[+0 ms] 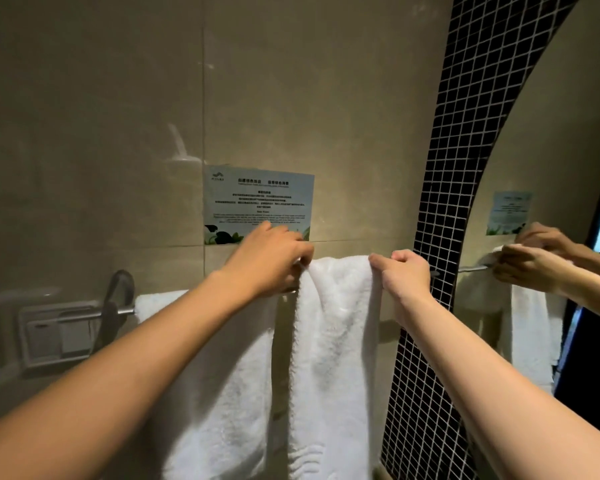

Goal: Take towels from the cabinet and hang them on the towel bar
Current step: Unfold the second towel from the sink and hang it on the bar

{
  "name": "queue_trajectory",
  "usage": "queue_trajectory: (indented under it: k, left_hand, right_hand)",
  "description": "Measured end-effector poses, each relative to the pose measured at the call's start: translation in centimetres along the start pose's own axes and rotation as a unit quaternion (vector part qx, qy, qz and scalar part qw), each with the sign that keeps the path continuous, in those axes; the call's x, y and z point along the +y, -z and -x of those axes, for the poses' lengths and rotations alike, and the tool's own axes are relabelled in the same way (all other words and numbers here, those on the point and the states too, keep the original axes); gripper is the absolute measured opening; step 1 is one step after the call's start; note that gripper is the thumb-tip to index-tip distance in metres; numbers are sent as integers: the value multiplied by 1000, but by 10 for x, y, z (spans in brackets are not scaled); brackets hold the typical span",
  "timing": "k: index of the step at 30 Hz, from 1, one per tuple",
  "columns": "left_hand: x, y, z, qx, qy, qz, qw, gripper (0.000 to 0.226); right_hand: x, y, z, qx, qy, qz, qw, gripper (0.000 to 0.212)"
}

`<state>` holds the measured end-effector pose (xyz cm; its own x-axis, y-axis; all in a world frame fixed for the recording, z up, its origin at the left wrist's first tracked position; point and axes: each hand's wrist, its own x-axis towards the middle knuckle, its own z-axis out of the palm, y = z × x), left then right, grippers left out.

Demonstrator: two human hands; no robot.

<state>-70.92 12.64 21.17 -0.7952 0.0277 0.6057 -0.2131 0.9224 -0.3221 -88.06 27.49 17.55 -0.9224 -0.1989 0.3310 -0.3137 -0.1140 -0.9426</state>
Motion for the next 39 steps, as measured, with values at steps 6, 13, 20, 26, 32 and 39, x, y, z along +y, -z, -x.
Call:
queue_trajectory:
  k: [6, 13, 20, 26, 32, 39]
  left_hand:
    - [-5, -6, -2, -83, 40, -6, 996, 14]
    - [-4, -3, -1, -100, 36, -3, 994, 19]
    - [5, 0, 7, -92, 16, 12, 996, 12]
    - [23, -1, 22, -69, -40, 29, 996, 33]
    - [19, -14, 23, -27, -86, -11, 996, 16]
    - [7, 0, -1, 51, -14, 41, 998, 8]
  right_hand:
    - [8, -4, 7, 35, 122, 239, 963, 27]
    - [28, 0, 10, 62, 183, 308, 932, 28]
    - [84, 15, 57, -41, -10, 57, 998, 19]
    - [98, 10, 63, -77, -64, 14, 995, 23]
    - [94, 11, 62, -38, -65, 10, 997, 29]
    - [45, 22, 39, -11, 7, -22, 1000, 40]
